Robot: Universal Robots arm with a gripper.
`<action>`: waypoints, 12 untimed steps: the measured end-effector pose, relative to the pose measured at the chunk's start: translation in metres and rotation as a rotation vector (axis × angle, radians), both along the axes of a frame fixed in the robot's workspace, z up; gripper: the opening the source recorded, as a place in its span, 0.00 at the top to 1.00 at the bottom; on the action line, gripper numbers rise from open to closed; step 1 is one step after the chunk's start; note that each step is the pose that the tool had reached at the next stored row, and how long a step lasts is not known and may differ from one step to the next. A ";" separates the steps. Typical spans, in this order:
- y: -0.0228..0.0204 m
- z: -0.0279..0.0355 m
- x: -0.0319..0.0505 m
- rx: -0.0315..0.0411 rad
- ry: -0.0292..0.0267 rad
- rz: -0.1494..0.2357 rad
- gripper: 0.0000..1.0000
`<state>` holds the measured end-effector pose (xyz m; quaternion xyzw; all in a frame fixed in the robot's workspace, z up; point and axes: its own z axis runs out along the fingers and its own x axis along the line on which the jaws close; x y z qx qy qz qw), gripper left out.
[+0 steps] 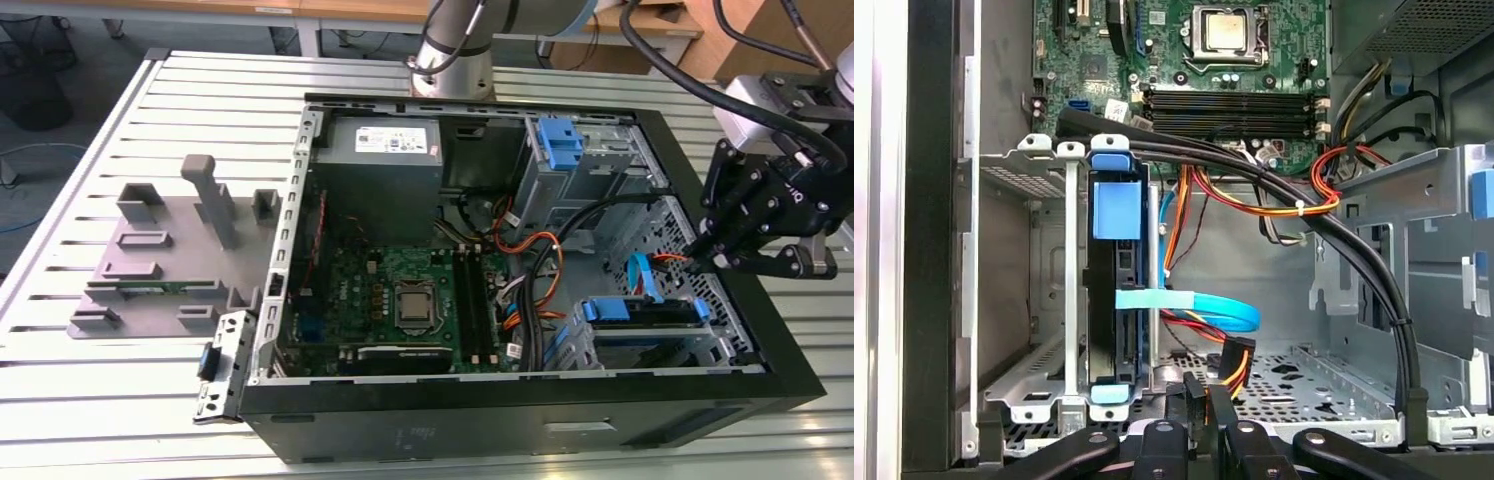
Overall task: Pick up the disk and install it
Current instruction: 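Insert the second disk wire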
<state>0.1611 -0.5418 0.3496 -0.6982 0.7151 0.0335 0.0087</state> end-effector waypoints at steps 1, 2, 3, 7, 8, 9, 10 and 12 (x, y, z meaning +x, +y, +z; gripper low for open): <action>-0.0002 -0.0004 -0.0007 -0.0004 0.0000 0.000 0.77; -0.0004 -0.0009 -0.0017 -0.0006 0.0000 0.000 0.77; -0.0006 -0.0014 -0.0031 -0.0007 0.0000 0.000 0.77; -0.0008 -0.0024 -0.0046 -0.0018 0.0000 0.000 0.77; -0.0008 -0.0024 -0.0046 -0.0019 0.0000 0.000 0.77; -0.0008 -0.0024 -0.0045 -0.0017 0.0001 0.000 0.77; -0.0008 -0.0025 -0.0040 -0.0016 0.0001 0.000 0.77; -0.0008 -0.0026 -0.0020 -0.0015 0.0001 0.000 0.77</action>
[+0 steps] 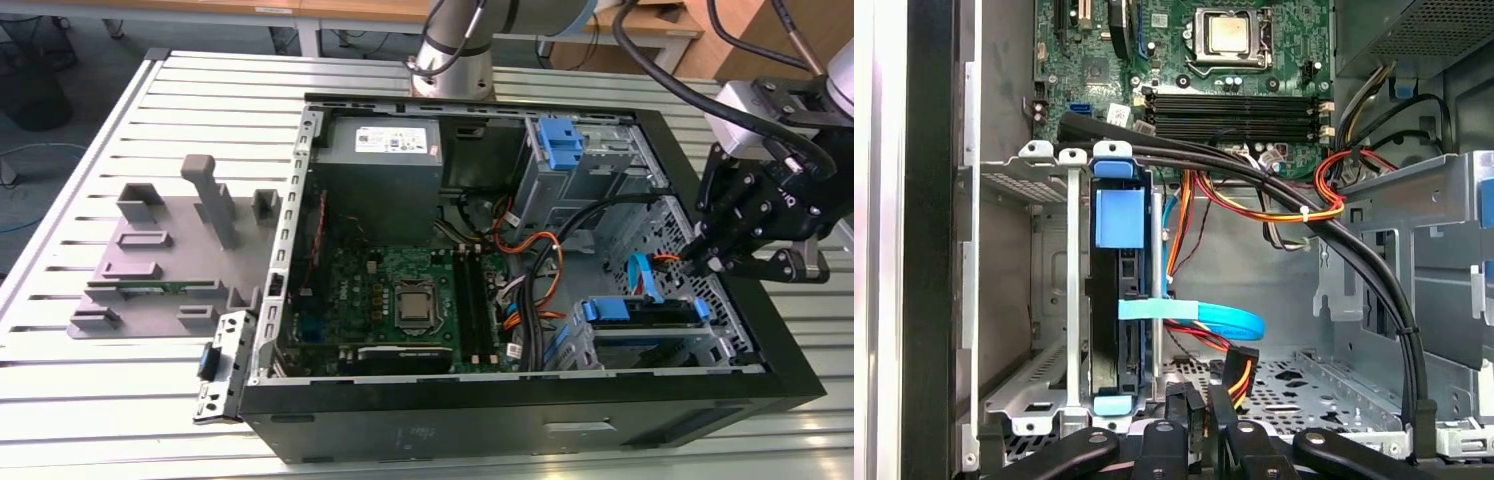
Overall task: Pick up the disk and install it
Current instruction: 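Insert the second disk wire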
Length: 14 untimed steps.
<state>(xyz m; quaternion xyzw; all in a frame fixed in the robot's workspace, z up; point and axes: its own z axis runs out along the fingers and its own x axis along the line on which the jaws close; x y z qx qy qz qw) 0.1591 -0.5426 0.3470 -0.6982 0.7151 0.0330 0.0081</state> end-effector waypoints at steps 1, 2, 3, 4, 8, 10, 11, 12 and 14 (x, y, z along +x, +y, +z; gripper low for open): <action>0.0000 0.0001 0.0014 -0.0002 0.0001 0.000 0.77; 0.0000 0.0001 0.0030 -0.0002 0.0003 0.000 0.77; 0.0000 0.0001 0.0046 -0.0002 0.0006 0.000 0.77; 0.0000 0.0001 0.0060 -0.0004 0.0008 0.000 0.77; -0.0003 -0.0009 0.0068 -0.0013 0.0009 0.000 0.77; -0.0007 -0.0019 0.0068 -0.0027 0.0010 0.000 0.77; -0.0008 -0.0024 0.0065 -0.0038 0.0009 0.000 0.77; -0.0009 -0.0028 0.0061 -0.0049 0.0009 0.000 0.77; -0.0010 -0.0038 0.0041 -0.0069 0.0010 0.000 0.77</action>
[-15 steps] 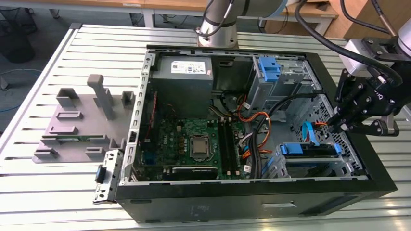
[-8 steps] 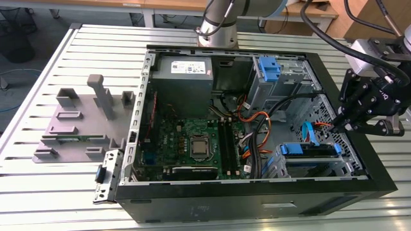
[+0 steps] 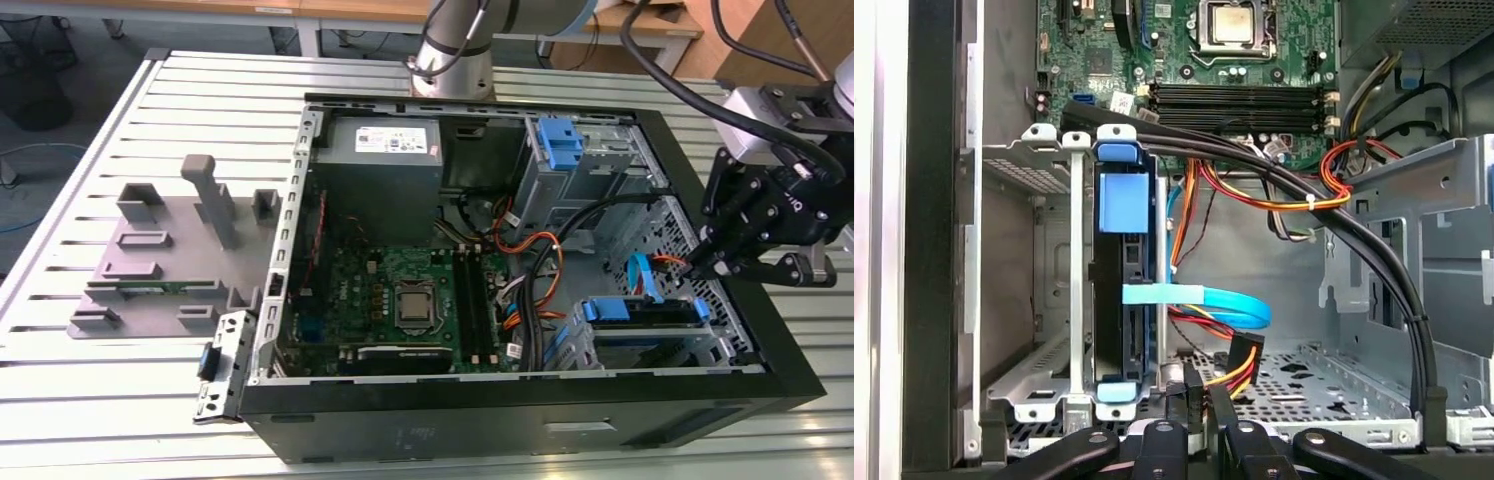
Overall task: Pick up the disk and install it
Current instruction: 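Insert the second disk wire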
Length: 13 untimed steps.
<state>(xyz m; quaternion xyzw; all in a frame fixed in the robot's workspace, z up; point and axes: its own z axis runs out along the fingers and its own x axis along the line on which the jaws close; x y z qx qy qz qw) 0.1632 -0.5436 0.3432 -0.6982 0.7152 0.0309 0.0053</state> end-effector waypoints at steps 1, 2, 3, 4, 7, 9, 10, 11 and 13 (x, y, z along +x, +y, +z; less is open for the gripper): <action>0.0000 -0.0004 -0.0014 -0.0010 0.0000 0.000 0.77; 0.0000 -0.0010 -0.0027 -0.0019 0.0000 0.000 0.77; 0.0000 -0.0015 -0.0042 -0.0030 0.0000 0.000 0.77; -0.0001 -0.0019 -0.0058 -0.0041 0.0000 0.000 0.77; 0.0000 -0.0027 -0.0119 -0.0076 0.0000 0.000 0.77; 0.0000 -0.0028 -0.0156 -0.0099 -0.0002 0.000 0.77; 0.0000 -0.0028 -0.0171 -0.0104 -0.0005 0.000 0.77; 0.0000 -0.0029 -0.0179 -0.0108 -0.0007 0.000 0.77; -0.0001 -0.0029 -0.0180 -0.0111 -0.0008 0.000 0.77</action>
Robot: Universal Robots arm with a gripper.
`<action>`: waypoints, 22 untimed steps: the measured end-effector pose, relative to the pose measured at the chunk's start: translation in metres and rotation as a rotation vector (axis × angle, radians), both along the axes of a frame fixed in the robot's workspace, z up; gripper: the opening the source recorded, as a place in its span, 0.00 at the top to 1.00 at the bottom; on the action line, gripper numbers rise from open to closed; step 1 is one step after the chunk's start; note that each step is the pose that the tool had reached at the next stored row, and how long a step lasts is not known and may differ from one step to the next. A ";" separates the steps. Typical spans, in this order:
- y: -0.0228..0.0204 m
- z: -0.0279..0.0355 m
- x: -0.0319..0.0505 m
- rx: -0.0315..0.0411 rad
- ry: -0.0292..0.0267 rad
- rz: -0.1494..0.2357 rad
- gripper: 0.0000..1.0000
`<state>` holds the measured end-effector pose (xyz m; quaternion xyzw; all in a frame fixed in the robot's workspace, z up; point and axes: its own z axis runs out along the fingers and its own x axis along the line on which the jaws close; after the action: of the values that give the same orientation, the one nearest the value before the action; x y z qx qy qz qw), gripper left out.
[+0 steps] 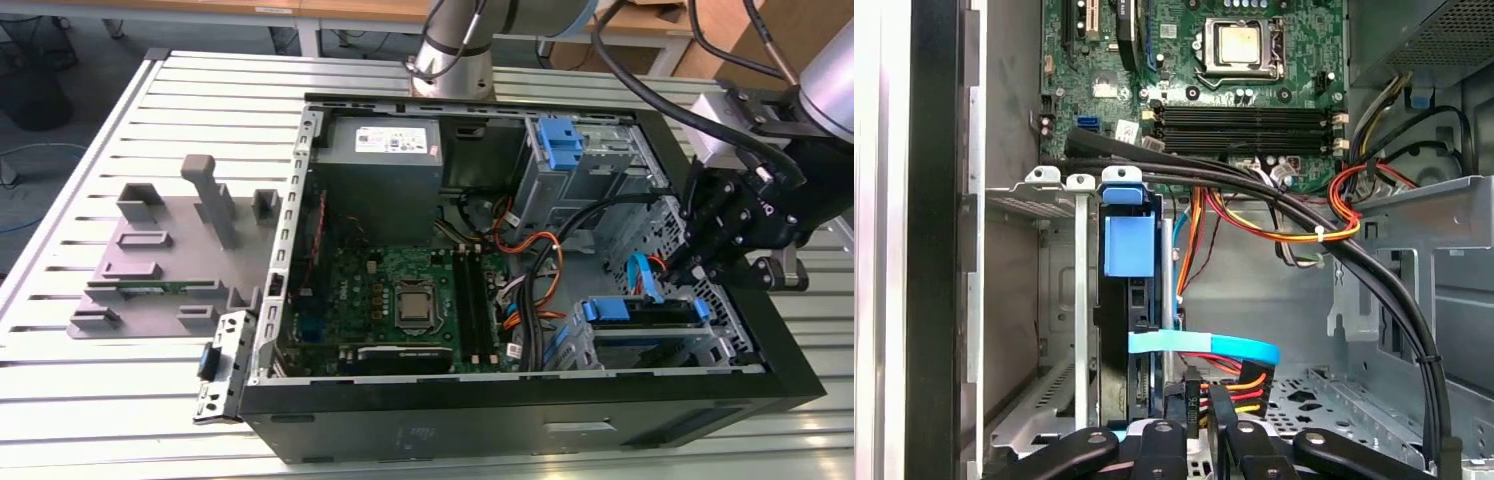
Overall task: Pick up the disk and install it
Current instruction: 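Insert the second disk wire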
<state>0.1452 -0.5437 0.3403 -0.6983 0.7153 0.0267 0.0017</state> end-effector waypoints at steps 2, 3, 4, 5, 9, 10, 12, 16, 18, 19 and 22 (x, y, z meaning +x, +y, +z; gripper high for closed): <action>0.0001 0.0001 0.0000 -0.0003 0.0000 0.000 0.77; 0.0001 0.0003 -0.0001 -0.0003 0.0000 0.000 0.77; 0.0001 0.0009 -0.0001 -0.0005 0.0000 0.000 0.77; 0.0001 0.0017 -0.0001 -0.0005 0.0000 0.000 0.77; 0.0001 0.0045 -0.0001 -0.0002 0.0000 0.000 0.77; 0.0001 0.0054 -0.0001 -0.0002 -0.0001 0.000 0.77; 0.0001 0.0073 -0.0001 -0.0003 -0.0006 0.000 0.77; 0.0001 0.0076 -0.0001 -0.0004 -0.0009 0.000 0.77; 0.0001 0.0077 0.0000 -0.0006 -0.0009 0.000 0.77; 0.0003 0.0077 0.0005 -0.0006 -0.0010 0.000 0.77; 0.0006 0.0073 0.0034 -0.0004 -0.0009 0.000 0.77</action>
<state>0.1486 -0.5432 0.3476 -0.6982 0.7154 0.0262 0.0019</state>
